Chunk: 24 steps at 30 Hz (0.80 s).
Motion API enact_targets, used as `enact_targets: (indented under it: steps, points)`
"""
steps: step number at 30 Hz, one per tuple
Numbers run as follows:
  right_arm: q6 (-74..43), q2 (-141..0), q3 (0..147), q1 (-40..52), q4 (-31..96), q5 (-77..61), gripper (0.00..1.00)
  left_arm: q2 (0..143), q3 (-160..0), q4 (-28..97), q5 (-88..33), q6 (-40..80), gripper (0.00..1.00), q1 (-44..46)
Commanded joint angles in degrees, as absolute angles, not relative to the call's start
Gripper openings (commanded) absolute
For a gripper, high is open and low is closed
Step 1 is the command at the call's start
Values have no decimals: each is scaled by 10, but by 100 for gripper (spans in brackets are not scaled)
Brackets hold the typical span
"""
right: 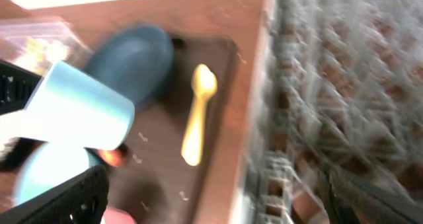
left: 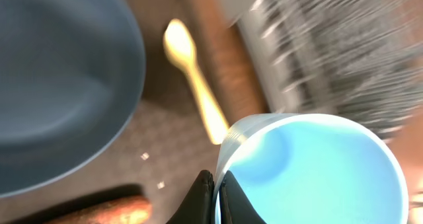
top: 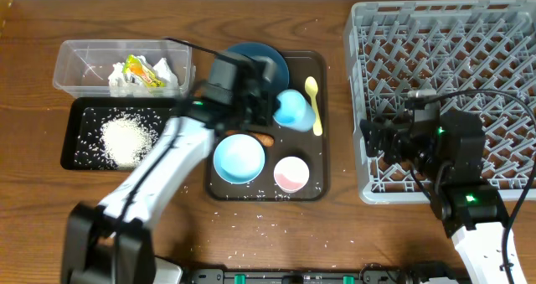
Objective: Sort waste into correct bins and load items into the dishwasher rack
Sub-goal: 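Grasp the light-blue cup with the left gripper and lift it, then hold the blue cup out and grasp it with the right gripper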
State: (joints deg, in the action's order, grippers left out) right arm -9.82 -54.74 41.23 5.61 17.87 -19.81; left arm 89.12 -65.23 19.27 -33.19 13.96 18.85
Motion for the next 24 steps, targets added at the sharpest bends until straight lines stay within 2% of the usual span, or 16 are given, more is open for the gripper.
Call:
enact_targets:
  steps: [1, 4, 11, 24]
  points:
    - [-116, -548, 422, 62, 134, -311, 99, 862, -673, 186, -533, 180, 6, 143]
    - [-122, -548, 422, 62, 94, -335, 99, 861, -673, 182, -624, 199, 6, 117]
    - [-122, -548, 422, 62, 51, -386, 99, 861, -673, 149, -729, 239, 6, 112]
    - [-122, -554, 422, 68, -69, -468, 99, 861, -673, 95, -795, 331, 6, 112]
